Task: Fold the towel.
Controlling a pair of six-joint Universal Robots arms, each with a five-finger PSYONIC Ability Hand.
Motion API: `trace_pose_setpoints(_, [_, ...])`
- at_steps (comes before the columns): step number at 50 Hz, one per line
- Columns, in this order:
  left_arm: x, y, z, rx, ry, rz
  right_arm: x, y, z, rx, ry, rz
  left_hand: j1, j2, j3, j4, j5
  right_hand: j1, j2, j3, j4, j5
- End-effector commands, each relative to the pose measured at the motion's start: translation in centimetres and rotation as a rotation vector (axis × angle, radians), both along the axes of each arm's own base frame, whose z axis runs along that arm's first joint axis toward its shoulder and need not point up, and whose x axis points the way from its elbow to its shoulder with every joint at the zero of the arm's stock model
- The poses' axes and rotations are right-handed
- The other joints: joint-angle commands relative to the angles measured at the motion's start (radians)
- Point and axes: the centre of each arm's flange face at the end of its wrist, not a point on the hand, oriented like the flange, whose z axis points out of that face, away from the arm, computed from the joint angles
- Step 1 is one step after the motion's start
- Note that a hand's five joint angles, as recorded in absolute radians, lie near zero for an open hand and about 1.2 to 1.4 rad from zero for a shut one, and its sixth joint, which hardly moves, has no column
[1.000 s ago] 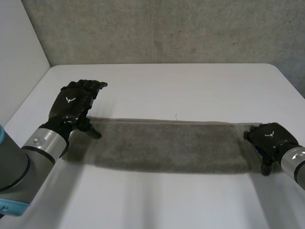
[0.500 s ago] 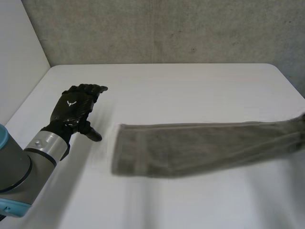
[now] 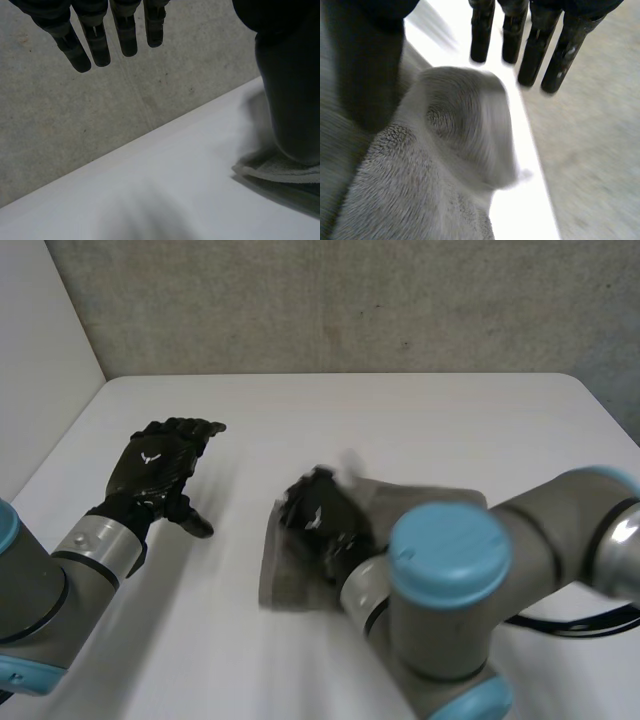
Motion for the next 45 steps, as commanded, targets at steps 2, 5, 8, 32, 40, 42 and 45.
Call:
trace_pose_setpoints(2, [0.0,0.0,-0.5,0.015,-0.006,-0.002,-1.5,0.3,0.5,0.038,-0.03,-0.021,-0.081,-0.08,-0.063,-0.082,-0.214,-0.194,-0.177,-0.193,-0.192,-0.161])
trace_pose_setpoints(5, [-0.1,0.0,-0.5,0.015,-0.006,-0.003,-2.7,-0.9,1.2,0.047,-0.054,-0.069,-0.081,-0.08,-0.063,-0.082,-0.214,-0.194,-0.177,-0.193,-0.192,-0.161])
trace_pose_setpoints(8, [-0.1,0.1,-0.7,0.021,-0.009,-0.005,-5.7,-3.6,1.7,0.084,-0.103,-0.192,-0.081,-0.08,-0.063,-0.082,-0.214,-0.194,-0.177,-0.193,-0.192,-0.161])
trace_pose_setpoints(32, [-6.6,1.2,-6.4,0.099,-0.254,-0.24,-14.2,-4.9,-3.0,0.356,-0.149,-0.394,0.104,0.105,0.122,0.103,-0.029,-0.172,-0.155,-0.171,-0.17,-0.139])
trace_pose_setpoints(40, [-8.4,1.5,-7.4,0.083,-0.286,-0.29,-14.5,-4.6,-2.8,0.38,-0.193,-0.409,0.277,0.277,0.295,0.275,0.143,-0.084,-0.067,-0.083,-0.082,-0.052])
trace_pose_setpoints(42, [-8.4,1.4,-7.4,0.082,-0.283,-0.289,-14.4,-4.6,-2.9,0.38,-0.194,-0.409,0.395,0.396,0.413,0.394,0.261,-0.081,-0.064,-0.08,-0.079,-0.048])
trace_pose_setpoints(45, [-8.6,1.3,-7.3,0.076,-0.278,-0.291,-14.3,-4.6,-2.8,0.375,-0.197,-0.403,0.624,0.625,0.642,0.623,0.49,-0.072,-0.055,-0.071,-0.07,-0.04])
